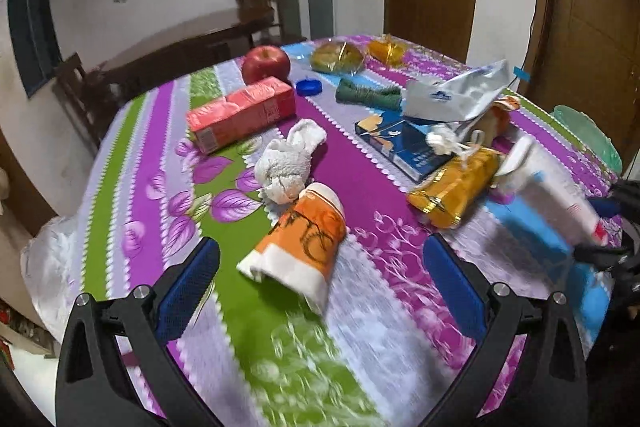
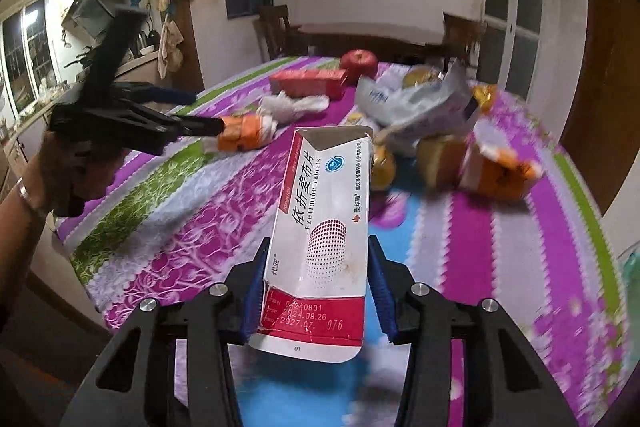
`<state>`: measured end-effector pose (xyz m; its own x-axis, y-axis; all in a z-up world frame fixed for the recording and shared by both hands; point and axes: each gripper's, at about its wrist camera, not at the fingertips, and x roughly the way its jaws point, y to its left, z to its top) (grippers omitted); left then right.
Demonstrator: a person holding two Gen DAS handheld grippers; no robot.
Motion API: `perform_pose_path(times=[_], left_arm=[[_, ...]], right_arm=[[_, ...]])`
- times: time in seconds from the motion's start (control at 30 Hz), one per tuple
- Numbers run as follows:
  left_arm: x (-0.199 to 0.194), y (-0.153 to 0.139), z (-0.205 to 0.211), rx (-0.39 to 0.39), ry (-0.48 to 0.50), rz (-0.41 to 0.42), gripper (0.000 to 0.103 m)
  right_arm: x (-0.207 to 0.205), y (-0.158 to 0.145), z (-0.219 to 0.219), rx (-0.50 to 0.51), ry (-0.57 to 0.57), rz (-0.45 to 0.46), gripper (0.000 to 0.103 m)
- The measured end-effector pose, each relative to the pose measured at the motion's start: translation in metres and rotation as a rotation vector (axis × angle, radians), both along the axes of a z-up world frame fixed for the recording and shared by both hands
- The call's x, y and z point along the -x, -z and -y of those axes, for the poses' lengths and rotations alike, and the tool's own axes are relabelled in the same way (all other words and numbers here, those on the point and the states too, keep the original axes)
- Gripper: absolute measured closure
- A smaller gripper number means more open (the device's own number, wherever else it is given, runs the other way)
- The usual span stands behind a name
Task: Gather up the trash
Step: 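Grasp the white-and-red medicine box with the right tool while the left tool grasps the orange paper cup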
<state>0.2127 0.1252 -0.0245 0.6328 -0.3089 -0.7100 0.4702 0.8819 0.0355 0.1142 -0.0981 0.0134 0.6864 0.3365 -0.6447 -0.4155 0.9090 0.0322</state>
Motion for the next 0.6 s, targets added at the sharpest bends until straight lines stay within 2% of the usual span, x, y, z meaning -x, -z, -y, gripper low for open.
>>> perform_pose_path(times=[0.1,0.2,0.33,0.4,0.47,0.6], left_arm=[[-0.011,0.011,0.005,-0.028,0.036,-0.028,0.008],[-0.02,0.021,0.012,-0.064,0.065,-0.053,0.02],[-0.026,0.029,0.017,-0.079,0.075,-0.078,0.044],[-0.028,0.033,0.02,-0.103,0.067,-0.068,0.051],[-0.03,0.033,0.018,-0.1,0.058,-0.063,0.062],[-0.028,0.032,0.017,-0.109,0.033,-0.041,0.067]], right_arm=[[0.0,-0.009,0.008,0.018,-0.026,0.014,0.055],[0.0,-0.021,0.02,0.031,-0.053,0.027,0.055],[-0.003,-0.028,0.035,-0.02,-0.052,0.001,0.054],[-0.004,-0.029,0.039,-0.034,-0.045,-0.004,0.054],[-0.005,-0.029,0.04,-0.036,-0.042,-0.008,0.054],[-0.01,-0.024,0.039,-0.032,-0.045,-0.02,0.054]])
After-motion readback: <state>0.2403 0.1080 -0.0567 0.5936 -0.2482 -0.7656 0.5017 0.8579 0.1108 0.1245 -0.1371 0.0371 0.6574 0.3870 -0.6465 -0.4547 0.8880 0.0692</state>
